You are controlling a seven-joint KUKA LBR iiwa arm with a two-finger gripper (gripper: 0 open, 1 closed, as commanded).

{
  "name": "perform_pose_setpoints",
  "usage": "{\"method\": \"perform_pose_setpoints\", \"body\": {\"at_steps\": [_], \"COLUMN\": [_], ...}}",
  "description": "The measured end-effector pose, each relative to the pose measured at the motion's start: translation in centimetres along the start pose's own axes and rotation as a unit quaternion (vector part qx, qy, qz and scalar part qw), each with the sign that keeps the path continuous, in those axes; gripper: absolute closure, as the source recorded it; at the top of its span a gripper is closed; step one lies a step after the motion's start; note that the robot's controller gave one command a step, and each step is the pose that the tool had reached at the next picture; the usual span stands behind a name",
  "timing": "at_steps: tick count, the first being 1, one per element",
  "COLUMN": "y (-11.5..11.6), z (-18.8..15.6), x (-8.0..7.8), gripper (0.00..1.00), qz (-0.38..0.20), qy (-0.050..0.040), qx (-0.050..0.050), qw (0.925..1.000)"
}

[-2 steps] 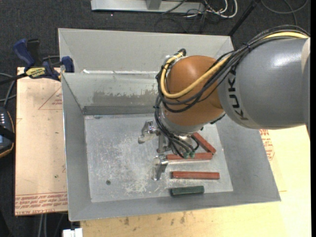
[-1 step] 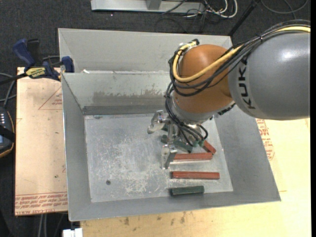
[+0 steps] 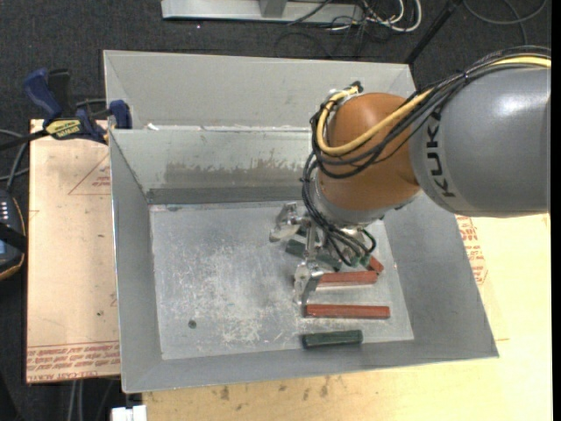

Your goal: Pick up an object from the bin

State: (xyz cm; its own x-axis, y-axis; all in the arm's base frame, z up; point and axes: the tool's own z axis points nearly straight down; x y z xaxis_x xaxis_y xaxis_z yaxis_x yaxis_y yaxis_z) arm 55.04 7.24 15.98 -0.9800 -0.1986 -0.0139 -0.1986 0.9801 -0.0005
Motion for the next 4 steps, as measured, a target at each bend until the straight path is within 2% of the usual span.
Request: {"method": "perform_pose_setpoints", "body": {"at_steps": [1,2,3,4], "y": [-2.0,-4.5,-8.5,-8.5], "z": [5.1,5.8,8.2,8.2], "x": [0.2,0.9,-0.9,-0.9], "gripper": [0.0,0.0,1.0,1.0], "qz": [-0.091,-0.156,-0.218,-0.217], "qy": [0.0056,0.0079,-0.0003,-0.0004], "qx": [-0.001,-0.003,-0.004,-0.004], "qw": [0.9958,0.9877,0.976,0.9761]}}
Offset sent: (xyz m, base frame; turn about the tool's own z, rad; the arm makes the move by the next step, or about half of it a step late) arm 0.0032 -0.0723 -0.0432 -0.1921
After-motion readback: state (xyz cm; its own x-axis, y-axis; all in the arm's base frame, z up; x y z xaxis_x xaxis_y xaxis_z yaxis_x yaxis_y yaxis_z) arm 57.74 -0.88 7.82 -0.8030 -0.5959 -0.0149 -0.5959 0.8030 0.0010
